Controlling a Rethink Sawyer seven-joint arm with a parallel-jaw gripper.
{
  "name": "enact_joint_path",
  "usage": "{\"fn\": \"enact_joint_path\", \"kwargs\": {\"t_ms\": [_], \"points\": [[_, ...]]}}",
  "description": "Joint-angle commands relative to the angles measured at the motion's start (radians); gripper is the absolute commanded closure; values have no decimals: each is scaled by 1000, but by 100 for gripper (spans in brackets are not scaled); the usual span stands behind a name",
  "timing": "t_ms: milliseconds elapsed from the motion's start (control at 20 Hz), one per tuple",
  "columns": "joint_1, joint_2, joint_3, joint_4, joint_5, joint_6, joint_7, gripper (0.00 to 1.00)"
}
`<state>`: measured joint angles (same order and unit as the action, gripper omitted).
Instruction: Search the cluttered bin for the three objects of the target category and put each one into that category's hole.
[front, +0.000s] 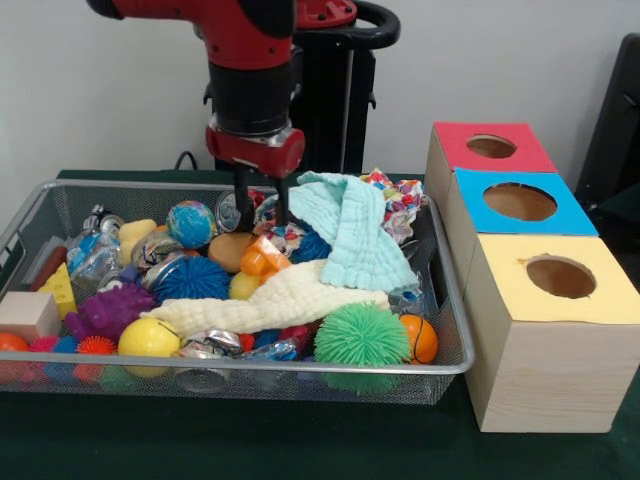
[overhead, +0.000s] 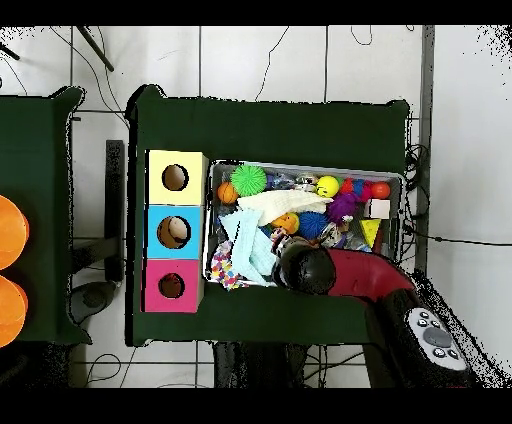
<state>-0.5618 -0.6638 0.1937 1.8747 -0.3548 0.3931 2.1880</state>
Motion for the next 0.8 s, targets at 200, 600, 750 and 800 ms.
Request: {"fn": "enact_joint_path", "kwargs": {"t_ms": [200, 600, 750, 800], "points": [[163, 46, -40, 1, 83, -164, 227, 0], [277, 75, -116, 45, 182, -272, 280, 0], [293, 98, -126, 50, 214, -310, 269, 0], [295, 111, -128, 47, 221, -326, 263, 0]]}}
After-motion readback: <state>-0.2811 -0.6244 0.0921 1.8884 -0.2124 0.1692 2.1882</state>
